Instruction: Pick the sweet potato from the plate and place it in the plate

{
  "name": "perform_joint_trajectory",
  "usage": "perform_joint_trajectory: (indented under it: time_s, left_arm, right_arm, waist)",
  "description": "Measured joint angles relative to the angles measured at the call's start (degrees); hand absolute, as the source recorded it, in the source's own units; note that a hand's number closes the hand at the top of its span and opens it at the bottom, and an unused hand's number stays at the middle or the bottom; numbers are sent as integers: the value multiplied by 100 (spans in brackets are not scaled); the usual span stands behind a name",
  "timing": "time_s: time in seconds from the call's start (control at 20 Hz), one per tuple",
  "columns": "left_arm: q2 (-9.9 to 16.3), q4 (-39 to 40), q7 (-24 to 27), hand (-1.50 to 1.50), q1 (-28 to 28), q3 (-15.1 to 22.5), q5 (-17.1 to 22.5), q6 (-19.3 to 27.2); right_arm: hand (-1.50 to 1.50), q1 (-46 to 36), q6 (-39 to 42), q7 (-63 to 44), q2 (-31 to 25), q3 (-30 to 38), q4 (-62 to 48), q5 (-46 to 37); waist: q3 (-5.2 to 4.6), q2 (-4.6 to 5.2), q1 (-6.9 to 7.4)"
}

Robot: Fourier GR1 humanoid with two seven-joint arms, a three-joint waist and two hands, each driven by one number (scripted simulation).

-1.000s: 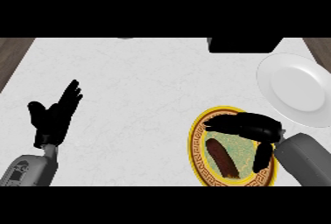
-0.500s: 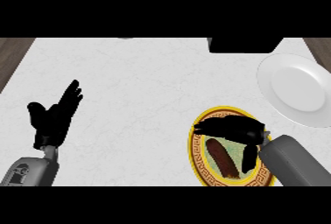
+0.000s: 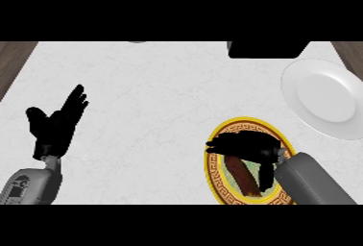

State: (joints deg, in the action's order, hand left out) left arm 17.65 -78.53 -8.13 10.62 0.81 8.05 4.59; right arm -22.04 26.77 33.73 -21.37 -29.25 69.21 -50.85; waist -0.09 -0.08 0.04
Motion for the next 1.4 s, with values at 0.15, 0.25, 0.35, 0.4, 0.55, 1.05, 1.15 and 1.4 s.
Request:
perform_joint_trajectory:
  time_s: [0.15, 0.25, 0.35, 0.4, 0.55, 1.05, 1.15, 1.4]
  left_arm:
    - [-121, -41, -52, 0, 7, 26, -111, 53]
    - [-186, -84, -70, 0, -34, 53, -160, 83]
    - [-172, -144, -78, 0, -84, 29, -177, 42]
    - [-168, -122, -95, 0, -54, -5, -178, 25]
    - [-205, -231, -169, 0, -81, 0, -236, 48]
    - [-200, -141, -42, 0, -130, -123, -217, -57]
    - [-204, -153, -58, 0, -134, -113, -209, -72]
    - [-163, -154, -85, 0, -104, -151, -190, -104]
  right_arm:
    - [150, -66, -64, 192, 44, -58, -120, -229]
    - [150, -57, -195, 387, -1, -124, -132, -315]
    - [150, -21, -204, 394, 6, -180, 3, -399]
    - [150, -18, -181, 427, -1, -169, 35, -401]
    - [150, 29, -283, 566, 5, -152, -11, -414]
    - [150, -28, -652, -1634, 826, 1539, -466, 50]
    - [150, -248, -1049, -2445, 1022, 1992, -577, -1]
    - [150, -874, -2428, -3994, 1379, 2697, -500, -447]
  waist:
    - [-16, -25, 7]
    - [-26, -43, 12]
    - [-35, -52, 7]
    - [-34, -51, 6]
    - [-38, -58, 13]
    - [-19, 1, -57]
    - [-10, 10, -26]
    - [2, 13, 42]
